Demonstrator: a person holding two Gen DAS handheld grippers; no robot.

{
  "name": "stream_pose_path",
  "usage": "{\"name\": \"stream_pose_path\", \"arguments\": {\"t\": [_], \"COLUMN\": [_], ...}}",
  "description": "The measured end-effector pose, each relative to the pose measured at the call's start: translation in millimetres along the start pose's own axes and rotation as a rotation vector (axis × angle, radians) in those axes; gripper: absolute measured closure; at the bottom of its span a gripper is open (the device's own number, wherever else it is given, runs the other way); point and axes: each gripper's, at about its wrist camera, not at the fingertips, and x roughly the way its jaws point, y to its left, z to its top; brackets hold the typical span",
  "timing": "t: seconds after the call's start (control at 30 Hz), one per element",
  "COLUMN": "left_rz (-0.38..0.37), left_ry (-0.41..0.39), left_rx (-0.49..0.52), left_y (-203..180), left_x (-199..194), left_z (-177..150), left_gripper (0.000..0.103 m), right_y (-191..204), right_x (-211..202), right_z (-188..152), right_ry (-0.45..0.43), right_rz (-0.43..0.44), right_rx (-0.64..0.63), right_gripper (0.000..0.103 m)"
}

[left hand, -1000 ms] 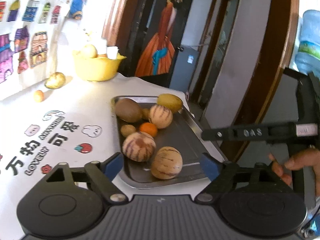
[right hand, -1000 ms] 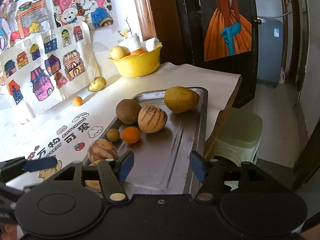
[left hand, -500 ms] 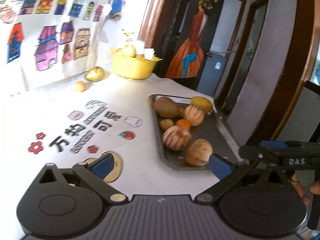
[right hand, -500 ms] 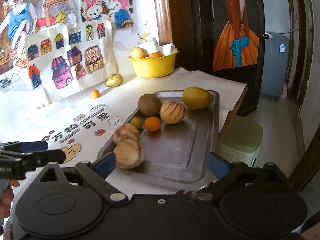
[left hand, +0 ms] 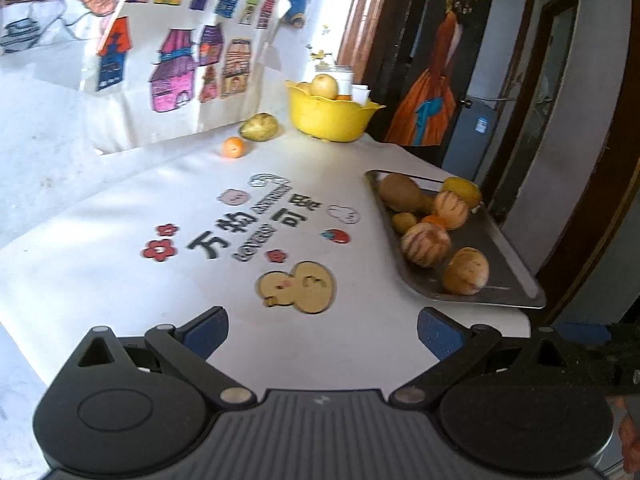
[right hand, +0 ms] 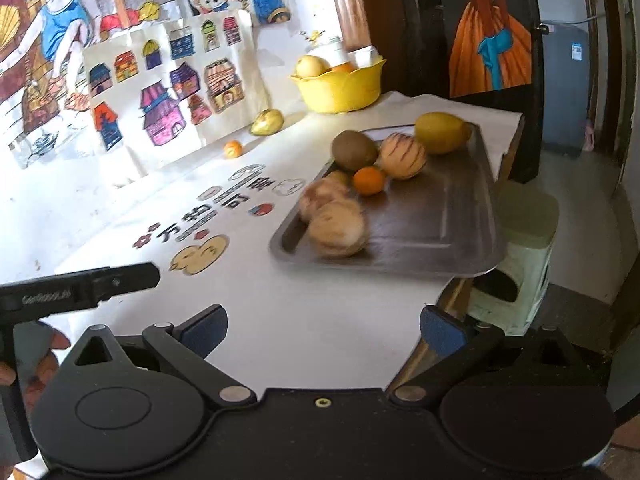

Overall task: Organize fruits
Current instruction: 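Lift both grippers away from the metal tray, then move the right gripper toward the yellow-green pear while the left gripper approaches the small orange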

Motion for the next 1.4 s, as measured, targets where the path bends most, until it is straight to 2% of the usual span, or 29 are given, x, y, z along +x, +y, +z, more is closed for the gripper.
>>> {"name": "stream_pose_path", "arguments": {"t": [0.1, 0.37, 0.83, 1.13, 1.3, 1.4], "left_rz": [0.029, 0.118, 0.179, 0.202, 0.221, 0.218], "left_ry": [-0.001, 0.007, -0.021, -0.026, -0.043, -0.054], "left_rx": [-0.007, -0.061, -0.177, -0.211, -0.140, -0.071], "left_y": [7.6, 36.0, 76.4, 94.9, 95.1, 91.4], "left_x": [-2.9, -6.6, -15.2, -14.0, -8.8, -3.9], "left_z": [-0.3, -2.0, 0.4, 6.6, 22.8, 34.8], "left_gripper": [0.001, 0.001, 0.001, 0.001, 0.001, 0.001], "right_y": [15.3, 61.6, 88.3, 104.4, 110.9, 113.8], "right_x": [0.8, -2.1, 0.9, 7.4, 6.1, 7.1], "right_z": [-7.6, -23.2, -19.4, 12.1, 54.5, 86.2], "right_ry": [0.016, -0.040, -0.006, -0.014, -0.032, -0.049], "right_rz": [0.002, 0.073, 0.078, 0.138, 0.186, 0.185], "right_rx": [0.007, 0.095, 0.071, 0.024, -0.039, -0.091], "right_gripper": [0.001, 0.001, 0.001, 0.001, 0.001, 0.001]}}
